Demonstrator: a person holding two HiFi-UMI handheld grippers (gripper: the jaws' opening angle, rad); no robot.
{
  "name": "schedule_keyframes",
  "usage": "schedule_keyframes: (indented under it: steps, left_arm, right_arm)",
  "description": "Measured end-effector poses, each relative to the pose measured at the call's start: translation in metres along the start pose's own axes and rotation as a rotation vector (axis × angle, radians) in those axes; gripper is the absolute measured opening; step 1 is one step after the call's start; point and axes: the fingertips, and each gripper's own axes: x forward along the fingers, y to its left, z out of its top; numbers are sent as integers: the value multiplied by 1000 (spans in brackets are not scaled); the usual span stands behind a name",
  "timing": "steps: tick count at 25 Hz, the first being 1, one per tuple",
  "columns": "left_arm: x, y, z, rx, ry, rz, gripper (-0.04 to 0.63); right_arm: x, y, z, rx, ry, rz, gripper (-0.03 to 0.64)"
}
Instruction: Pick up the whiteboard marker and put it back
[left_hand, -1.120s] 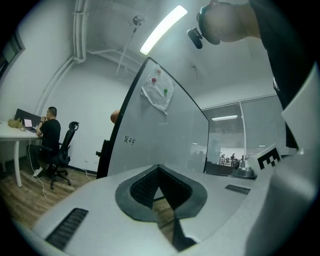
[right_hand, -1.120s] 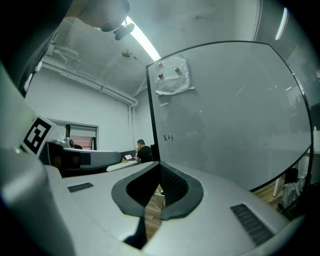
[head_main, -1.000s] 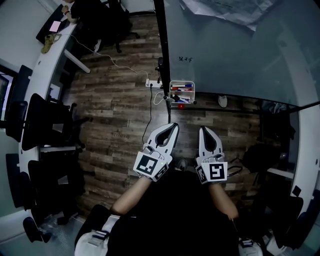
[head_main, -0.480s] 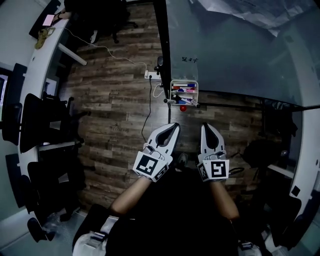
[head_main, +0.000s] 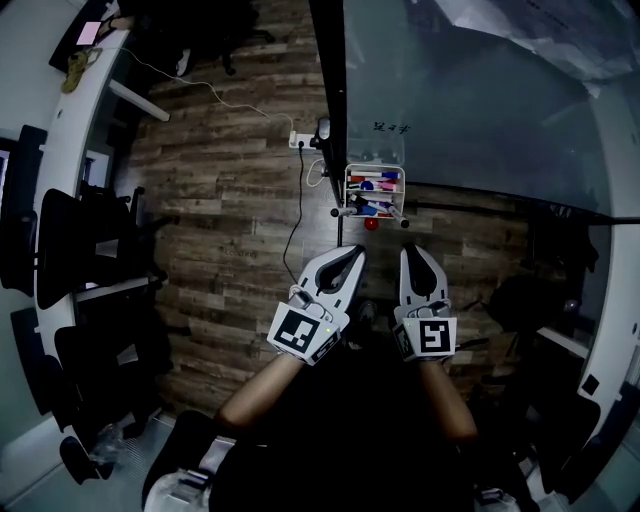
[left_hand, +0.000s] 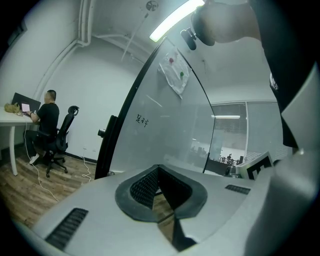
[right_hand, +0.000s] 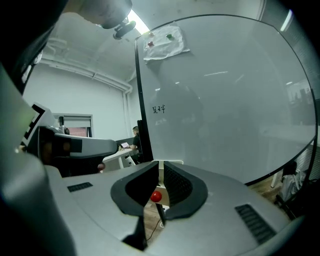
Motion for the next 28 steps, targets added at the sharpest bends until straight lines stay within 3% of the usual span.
schedule_keyframes:
  steps: [12, 28]
  left_arm:
    - [12, 18, -6, -41, 17, 11, 8]
    - [10, 31, -12, -53, 31, 43, 8]
  right_arm:
    - [22, -12, -11, -20, 48, -35, 97]
    - [46, -19, -20, -56, 89, -50, 107]
